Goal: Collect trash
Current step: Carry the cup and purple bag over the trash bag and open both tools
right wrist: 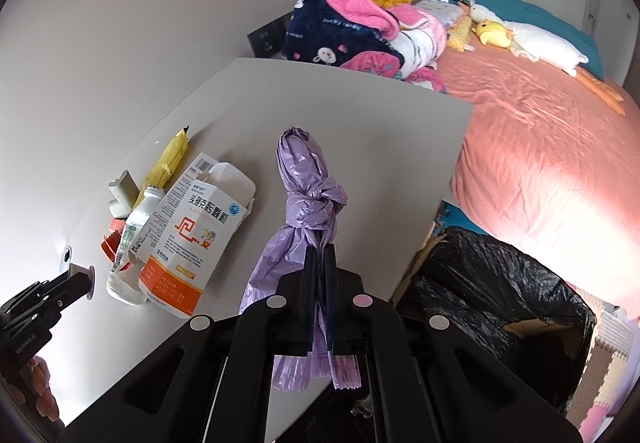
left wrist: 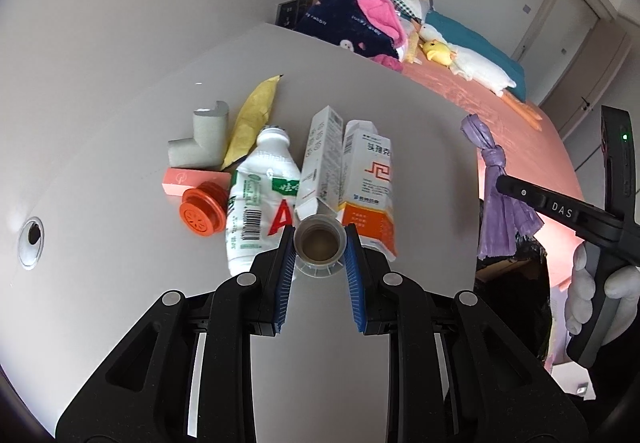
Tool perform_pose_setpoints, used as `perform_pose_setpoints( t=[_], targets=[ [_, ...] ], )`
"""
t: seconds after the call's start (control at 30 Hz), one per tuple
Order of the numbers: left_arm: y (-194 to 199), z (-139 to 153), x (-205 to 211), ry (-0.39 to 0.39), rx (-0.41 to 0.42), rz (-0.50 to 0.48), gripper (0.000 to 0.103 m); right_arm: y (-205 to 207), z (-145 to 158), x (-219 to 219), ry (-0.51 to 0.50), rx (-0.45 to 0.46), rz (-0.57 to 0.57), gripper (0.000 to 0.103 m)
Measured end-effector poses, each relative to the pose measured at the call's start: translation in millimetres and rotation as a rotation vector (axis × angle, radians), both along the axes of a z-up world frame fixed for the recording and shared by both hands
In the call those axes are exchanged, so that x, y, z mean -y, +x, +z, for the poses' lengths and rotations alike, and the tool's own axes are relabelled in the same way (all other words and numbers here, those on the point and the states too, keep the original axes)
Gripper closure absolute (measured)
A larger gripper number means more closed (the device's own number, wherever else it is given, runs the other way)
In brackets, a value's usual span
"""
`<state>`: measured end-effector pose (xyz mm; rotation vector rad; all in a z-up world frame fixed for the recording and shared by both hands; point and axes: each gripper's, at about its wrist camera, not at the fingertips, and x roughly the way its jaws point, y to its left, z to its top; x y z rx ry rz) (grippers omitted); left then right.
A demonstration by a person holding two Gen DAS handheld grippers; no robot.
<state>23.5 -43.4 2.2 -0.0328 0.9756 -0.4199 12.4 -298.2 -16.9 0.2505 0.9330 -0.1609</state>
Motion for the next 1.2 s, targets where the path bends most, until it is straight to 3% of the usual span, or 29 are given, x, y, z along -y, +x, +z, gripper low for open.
perform_pose_setpoints(
  t=[0.77, 1.2],
  targets=[
    [-14.1, 11.4, 129.5, -0.009, 0.027, -0.297, 0.079, -100.8, 22.2, 85.8, -0.001, 0.068, -0.245, 0.099],
    [-35.2, 11.7, 184.9, -0.016, 0.02, -0.455, 0.079, -143.5, 27.7, 112.0, 0.003, 0.08, -0.328, 0.098]
  ],
)
